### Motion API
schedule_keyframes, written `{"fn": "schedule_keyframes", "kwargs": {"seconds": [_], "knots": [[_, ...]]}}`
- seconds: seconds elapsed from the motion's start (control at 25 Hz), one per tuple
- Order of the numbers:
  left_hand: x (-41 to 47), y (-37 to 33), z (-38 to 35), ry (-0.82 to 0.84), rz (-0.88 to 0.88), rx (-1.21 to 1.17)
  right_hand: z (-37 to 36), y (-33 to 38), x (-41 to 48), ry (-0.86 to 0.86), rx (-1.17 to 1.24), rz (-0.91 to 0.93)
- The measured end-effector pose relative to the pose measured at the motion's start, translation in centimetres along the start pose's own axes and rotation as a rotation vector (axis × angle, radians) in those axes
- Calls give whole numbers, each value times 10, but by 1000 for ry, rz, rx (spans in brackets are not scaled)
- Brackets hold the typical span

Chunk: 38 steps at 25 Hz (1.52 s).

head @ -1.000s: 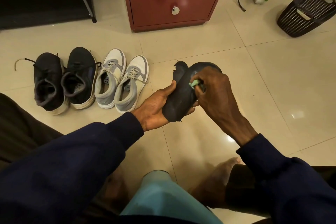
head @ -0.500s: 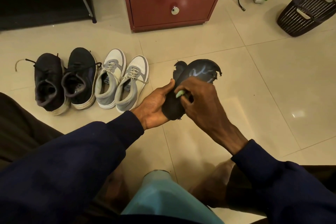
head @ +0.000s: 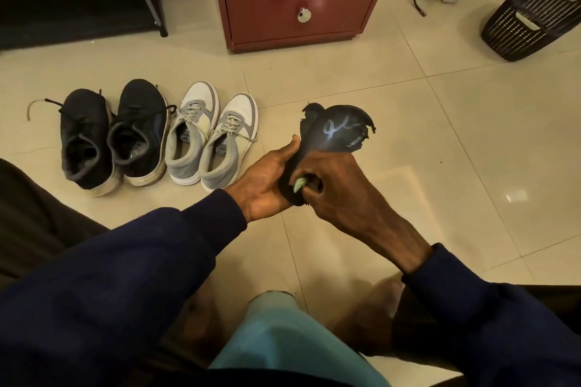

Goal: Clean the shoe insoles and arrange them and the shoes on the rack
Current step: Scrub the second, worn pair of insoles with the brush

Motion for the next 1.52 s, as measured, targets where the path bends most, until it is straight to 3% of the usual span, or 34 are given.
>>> {"fn": "schedule_keyframes", "kwargs": {"seconds": [0.12,0.2,0.36,0.4,0.52,0.6,0.76,1.0,1.2,1.28,1.4,1.52], "knots": [[0,-1,-6,51,-12,-111,33,-34,8,-235,-153,-75],[0,-2,-7,59,-11,-131,36,-33,5,-293,-168,-91],[2,3,0,24,9,-1,0,3,-2,4,38,-19],[0,4,-1,20,4,-22,4,-6,1,6,16,-43],[-1,0,-10,77,-7,-153,30,-43,5,-241,-164,-133],[0,-3,-8,65,-21,-142,25,-39,0,-313,-137,-151],[2,4,2,18,4,0,-4,2,-3,-10,28,-16],[1,3,-10,96,-17,-84,45,-57,3,-346,-199,-173],[1,3,-2,66,-20,-71,8,-16,4,-51,-31,-1],[0,3,-4,61,-27,-73,18,-30,8,-117,-133,-22],[1,5,-7,99,-31,-34,47,-67,6,-316,-176,-197],[1,4,-3,78,-24,-40,28,-42,7,-217,-43,-97]]}}
Point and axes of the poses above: each hand's wrist, its own x-axis towards the middle knuckle, its own z-axis out of the back of the hand, y = z × x, the point moved 9 cm from there along x, towards the middle knuckle, and after that the axes turned 4 degrees about -y, right-handed, at the moved point
